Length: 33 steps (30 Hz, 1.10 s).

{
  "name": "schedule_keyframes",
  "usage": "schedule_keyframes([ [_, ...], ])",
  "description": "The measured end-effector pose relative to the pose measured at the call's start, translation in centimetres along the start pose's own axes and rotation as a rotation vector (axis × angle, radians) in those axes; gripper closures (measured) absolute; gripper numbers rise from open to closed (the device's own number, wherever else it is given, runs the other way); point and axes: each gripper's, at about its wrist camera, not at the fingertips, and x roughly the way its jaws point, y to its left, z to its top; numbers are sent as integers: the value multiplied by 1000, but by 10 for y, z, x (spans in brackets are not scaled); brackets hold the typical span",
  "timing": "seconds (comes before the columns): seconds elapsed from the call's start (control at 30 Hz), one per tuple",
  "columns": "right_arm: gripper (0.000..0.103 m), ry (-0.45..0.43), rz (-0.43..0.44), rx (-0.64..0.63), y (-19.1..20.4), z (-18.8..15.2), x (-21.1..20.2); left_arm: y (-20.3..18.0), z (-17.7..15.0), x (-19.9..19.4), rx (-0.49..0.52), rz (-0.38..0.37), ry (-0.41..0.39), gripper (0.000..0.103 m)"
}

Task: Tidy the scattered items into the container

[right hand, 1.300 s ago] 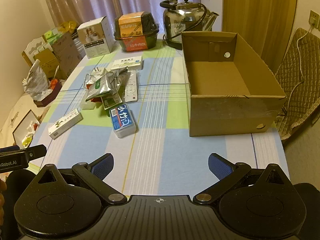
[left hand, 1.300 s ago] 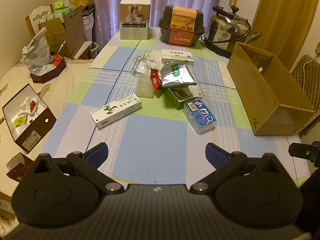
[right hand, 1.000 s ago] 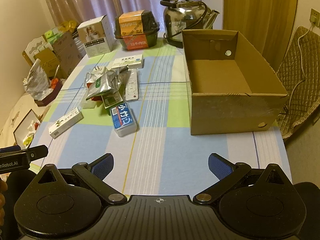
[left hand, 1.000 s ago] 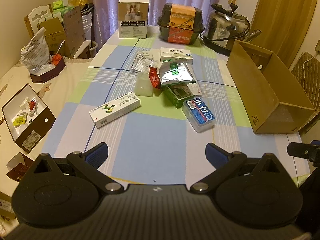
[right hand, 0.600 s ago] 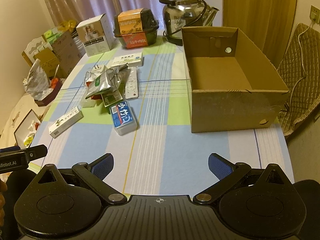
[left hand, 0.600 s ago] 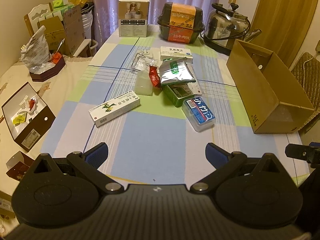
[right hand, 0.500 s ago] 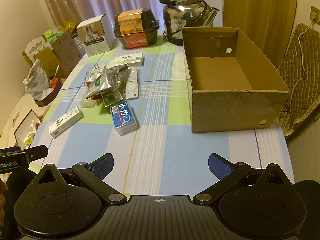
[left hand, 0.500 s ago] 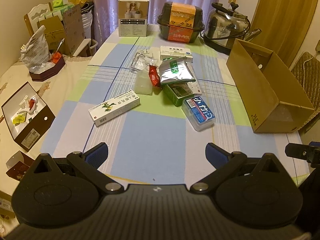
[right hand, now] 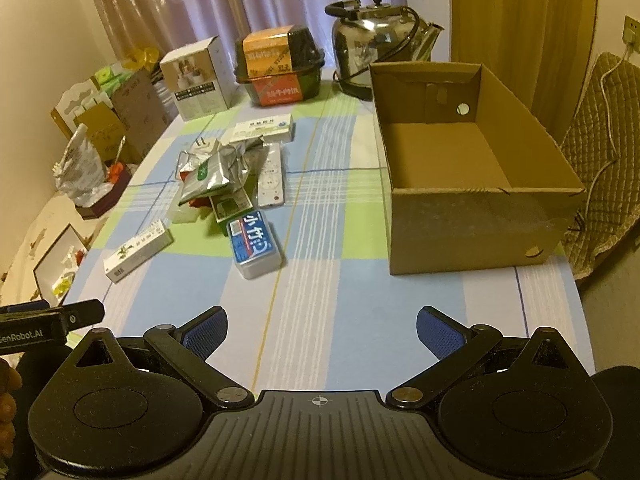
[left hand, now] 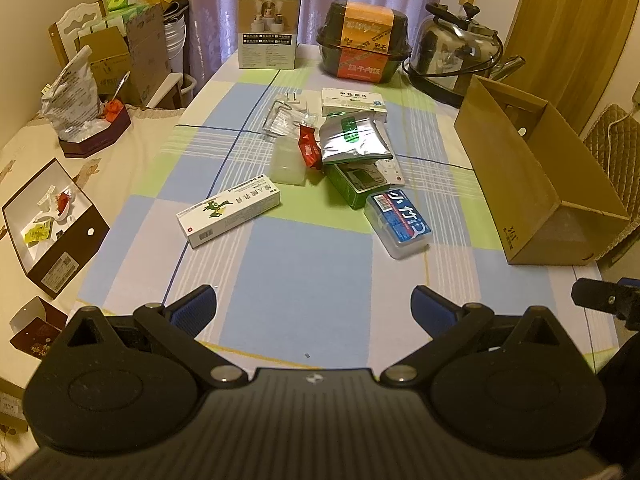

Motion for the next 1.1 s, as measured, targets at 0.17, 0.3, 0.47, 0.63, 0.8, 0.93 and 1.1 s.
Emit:
schedule_keyframes([
  [0.17, 0, -20, 12, -8, 2, 2, 1, 1, -1, 0, -1, -2, 3, 1],
  [0.3, 0, -63, 26, -18, 1, 4, 0, 1, 0, 1, -5, 1, 7, 1],
  [0.47, 0, -38, 37, -54, 9, 9, 6, 2, 0, 1, -5, 1, 6, 1],
  [0.63, 0, -7, 36, -77, 14, 13, 14, 3, 2, 3, -9, -1, 8, 1],
  [0.8, 0, 1, 45, -98, 20, 16, 20, 6, 5, 4, -10, 2, 4, 1],
  [0.93, 0, 11, 46, -111, 24, 18, 25, 10, 5, 4, -12, 5, 3, 1],
  [1.1, 0, 32, 45, -122, 29, 20, 34, 17, 7, 7, -26, -6, 15, 1],
])
